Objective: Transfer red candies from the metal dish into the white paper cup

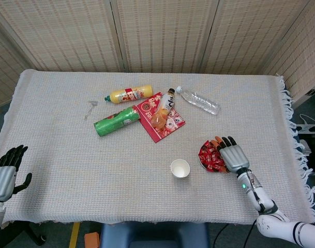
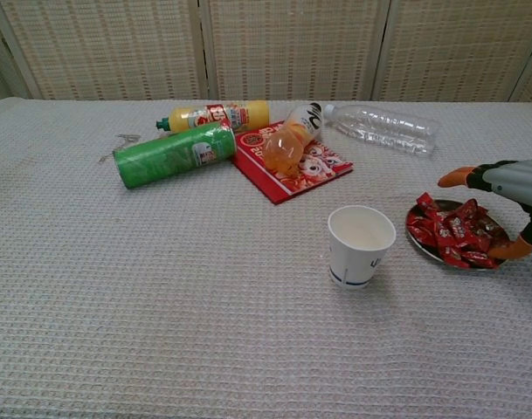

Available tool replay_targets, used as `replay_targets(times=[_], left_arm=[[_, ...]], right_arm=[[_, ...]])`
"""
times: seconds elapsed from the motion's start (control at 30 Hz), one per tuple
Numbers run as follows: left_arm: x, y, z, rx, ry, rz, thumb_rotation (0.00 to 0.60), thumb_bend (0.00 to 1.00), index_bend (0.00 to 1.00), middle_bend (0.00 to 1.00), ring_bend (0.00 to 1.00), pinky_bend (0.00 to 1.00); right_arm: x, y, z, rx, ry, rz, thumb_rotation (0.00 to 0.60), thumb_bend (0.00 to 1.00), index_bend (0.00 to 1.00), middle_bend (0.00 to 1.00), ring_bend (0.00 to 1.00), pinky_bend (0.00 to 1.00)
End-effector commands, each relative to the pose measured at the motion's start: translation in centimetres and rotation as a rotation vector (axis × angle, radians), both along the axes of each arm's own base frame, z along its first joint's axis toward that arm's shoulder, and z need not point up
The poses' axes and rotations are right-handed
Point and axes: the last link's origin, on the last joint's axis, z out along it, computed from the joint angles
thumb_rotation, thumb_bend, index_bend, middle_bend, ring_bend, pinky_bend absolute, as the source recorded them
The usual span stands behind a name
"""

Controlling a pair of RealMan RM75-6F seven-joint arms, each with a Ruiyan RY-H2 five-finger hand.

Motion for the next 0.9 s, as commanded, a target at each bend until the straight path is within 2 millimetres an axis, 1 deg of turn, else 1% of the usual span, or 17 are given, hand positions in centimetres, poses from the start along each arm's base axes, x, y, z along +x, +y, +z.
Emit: replay_targets(times=[0.03, 0.2, 0.47, 0.57, 0.67, 0.8, 0.9], left_arm=[[0.0, 0.0, 0.1, 0.001, -0.003, 0.000, 0.600, 0.42, 0.00, 0.00, 0.00, 0.13], [-0.1, 0.0, 0.1, -0.001, -0.007, 0.000, 0.600, 0.42, 0.00, 0.00, 0.00, 0.13], [-0.2, 0.1, 0.2, -0.003, -0.013, 0.005, 0.600, 0.42, 0.00, 0.00, 0.00, 0.13], [-0.3, 0.2, 0.3, -0.002, -0.014, 0.008, 0.600, 0.42, 0.00, 0.00, 0.00, 0.14], [-0.3, 0.2, 0.3, -0.001, -0.017, 0.009, 0.600, 0.42, 0.00, 0.00, 0.00, 0.14], [-0.3, 0.2, 0.4, -0.002, -0.020, 0.009, 0.600, 0.42, 0.00, 0.00, 0.00, 0.14], [-0.3, 0.2, 0.4, -0.003, -0.020, 0.008, 0.600, 0.42, 0.00, 0.00, 0.00, 0.14]], right_arm=[[0.1, 0.2, 0.0, 0.004, -0.003, 0.005, 0.596, 0.16, 0.00, 0.00, 0.00, 0.00], [0.3, 0.5, -0.2, 0.015, -0.001, 0.017, 0.596, 0.16, 0.00, 0.00, 0.00, 0.03], [0.4, -0.1, -1.1, 0.029, 0.004, 0.003, 0.596, 0.16, 0.00, 0.00, 0.00, 0.05], [0.7, -0.3, -1.3, 0.025, 0.002, 0.004, 0.597, 0.16, 0.00, 0.04, 0.00, 0.08], [0.7, -0.2, -1.4, 0.021, 0.003, 0.006, 0.596, 0.16, 0.00, 0.08, 0.02, 0.10], [0.6, -0.2, -1.3, 0.021, 0.008, 0.004, 0.598, 0.16, 0.00, 0.15, 0.08, 0.13], [0.6, -0.2, -1.3, 0.022, 0.010, 0.003, 0.599, 0.16, 0.00, 0.17, 0.10, 0.15]])
